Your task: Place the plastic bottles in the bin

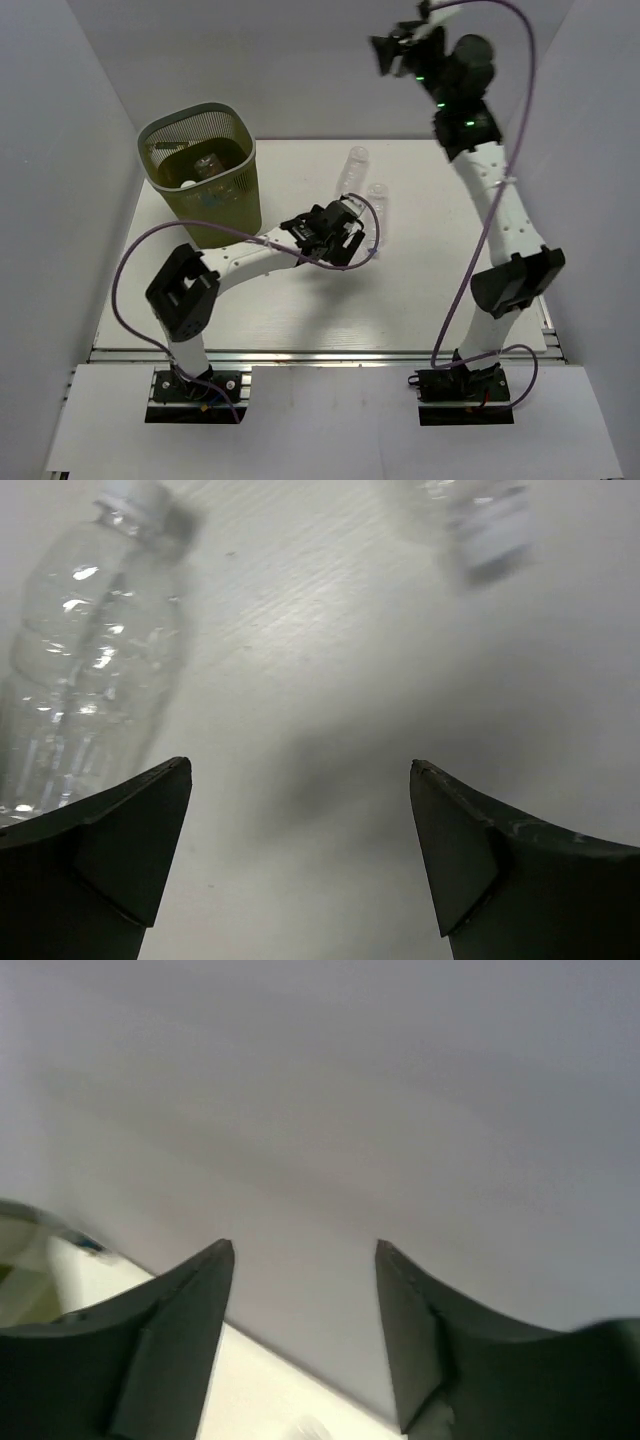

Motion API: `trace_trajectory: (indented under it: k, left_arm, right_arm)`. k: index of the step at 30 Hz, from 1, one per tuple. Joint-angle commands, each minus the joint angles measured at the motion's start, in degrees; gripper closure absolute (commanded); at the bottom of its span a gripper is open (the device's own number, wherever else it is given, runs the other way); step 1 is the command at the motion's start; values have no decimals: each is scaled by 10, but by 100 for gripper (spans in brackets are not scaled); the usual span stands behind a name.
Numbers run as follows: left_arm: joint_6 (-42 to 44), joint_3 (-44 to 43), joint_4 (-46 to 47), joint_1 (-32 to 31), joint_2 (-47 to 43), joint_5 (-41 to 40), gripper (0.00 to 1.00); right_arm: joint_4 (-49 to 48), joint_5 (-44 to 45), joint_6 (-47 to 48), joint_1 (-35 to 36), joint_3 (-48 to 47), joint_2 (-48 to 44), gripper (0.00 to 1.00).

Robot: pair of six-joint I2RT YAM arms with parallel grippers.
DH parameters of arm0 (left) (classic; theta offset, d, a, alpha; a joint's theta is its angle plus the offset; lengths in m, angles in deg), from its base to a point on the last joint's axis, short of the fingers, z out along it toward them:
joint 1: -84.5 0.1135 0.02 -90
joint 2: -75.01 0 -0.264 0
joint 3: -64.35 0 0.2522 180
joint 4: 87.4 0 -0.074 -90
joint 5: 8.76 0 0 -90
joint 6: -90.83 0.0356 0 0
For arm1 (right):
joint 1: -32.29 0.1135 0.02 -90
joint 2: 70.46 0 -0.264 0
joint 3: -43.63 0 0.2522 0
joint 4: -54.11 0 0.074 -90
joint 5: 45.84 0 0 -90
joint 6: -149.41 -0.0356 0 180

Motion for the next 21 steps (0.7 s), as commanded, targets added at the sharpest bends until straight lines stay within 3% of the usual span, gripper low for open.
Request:
trace_trajectory:
  k: [1, 3, 6, 7, 8, 9, 11, 16, 21]
  left_arm:
    - [37, -51, -35, 11, 38, -138, 0]
    - [37, -81, -35, 30, 66, -156, 0]
    - [53, -114, -19, 43, 90, -182, 0]
    - [63, -130, -12, 51, 90, -189, 0]
    - [81, -140, -12, 57, 99, -189, 0]
    - [89, -164, -12, 57, 108, -203, 0]
    - [102, -187, -32, 79, 139, -210, 0]
    - [117, -266, -119, 116, 228, -179, 0]
    - [117, -241, -128, 127, 252, -135, 0]
  right_arm:
    - [262, 43, -9, -102, 27, 0, 31]
    - [366, 0, -4, -165, 59, -3, 13]
    - [349, -49, 24, -215, 267, -68, 11]
    - [322, -53, 32, -220, 316, -142, 11]
    - [247, -60, 50, -225, 403, -166, 11]
    - [233, -71, 54, -225, 472, -187, 11]
    - [233, -85, 46, -227, 531, -241, 11]
    - [253, -109, 23, -232, 568, -283, 11]
    - [283, -103, 19, -235, 553, -277, 10]
